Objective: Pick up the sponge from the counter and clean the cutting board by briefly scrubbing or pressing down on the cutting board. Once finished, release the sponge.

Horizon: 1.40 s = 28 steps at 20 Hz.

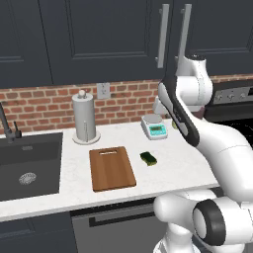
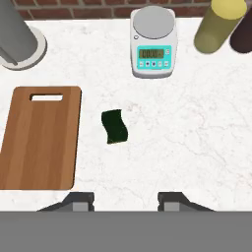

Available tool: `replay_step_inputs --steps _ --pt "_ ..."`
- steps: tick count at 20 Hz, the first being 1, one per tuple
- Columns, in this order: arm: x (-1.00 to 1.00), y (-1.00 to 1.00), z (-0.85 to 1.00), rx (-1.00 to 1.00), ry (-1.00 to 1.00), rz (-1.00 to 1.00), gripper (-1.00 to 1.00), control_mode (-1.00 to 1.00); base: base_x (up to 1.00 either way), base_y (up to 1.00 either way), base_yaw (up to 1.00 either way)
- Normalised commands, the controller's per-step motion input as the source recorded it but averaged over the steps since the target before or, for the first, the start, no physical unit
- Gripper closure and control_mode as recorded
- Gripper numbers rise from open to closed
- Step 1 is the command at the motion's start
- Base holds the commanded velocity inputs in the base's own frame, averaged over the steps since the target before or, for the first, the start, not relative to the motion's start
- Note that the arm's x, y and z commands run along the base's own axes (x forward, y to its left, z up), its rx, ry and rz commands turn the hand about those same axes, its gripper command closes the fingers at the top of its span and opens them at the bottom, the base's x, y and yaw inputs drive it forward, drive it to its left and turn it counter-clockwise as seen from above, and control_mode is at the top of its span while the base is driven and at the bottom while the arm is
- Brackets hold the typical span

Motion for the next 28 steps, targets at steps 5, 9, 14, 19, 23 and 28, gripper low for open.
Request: replay_step_inputs --steps 5,9,14,19,23,28 --pt "-0.24 0.00 0.00 0.00 0.00 0.00 -1.00 -1.00 0.00 0.00 0.00" --pt "-0.43 0.00 -0.07 -0.01 0.00 0.00 -1.00 -1.00 0.00 0.00 0.00" --pt "-0.36 0.00 -0.23 -0.01 0.01 0.00 -1.00 -1.00 0.00 0.00 0.00" --pt "-0.19 0.00 -0.42 0.00 0.00 0.00 -1.00 -1.00 0.00 0.00 0.00" --pt "-0.01 0.02 -0.46 0.00 0.00 0.02 -1.00 -1.00 0.00 0.00 0.00" --pt "0.00 0.03 -0.41 0.00 0.03 0.03 -1.00 -1.00 0.00 0.00 0.00"
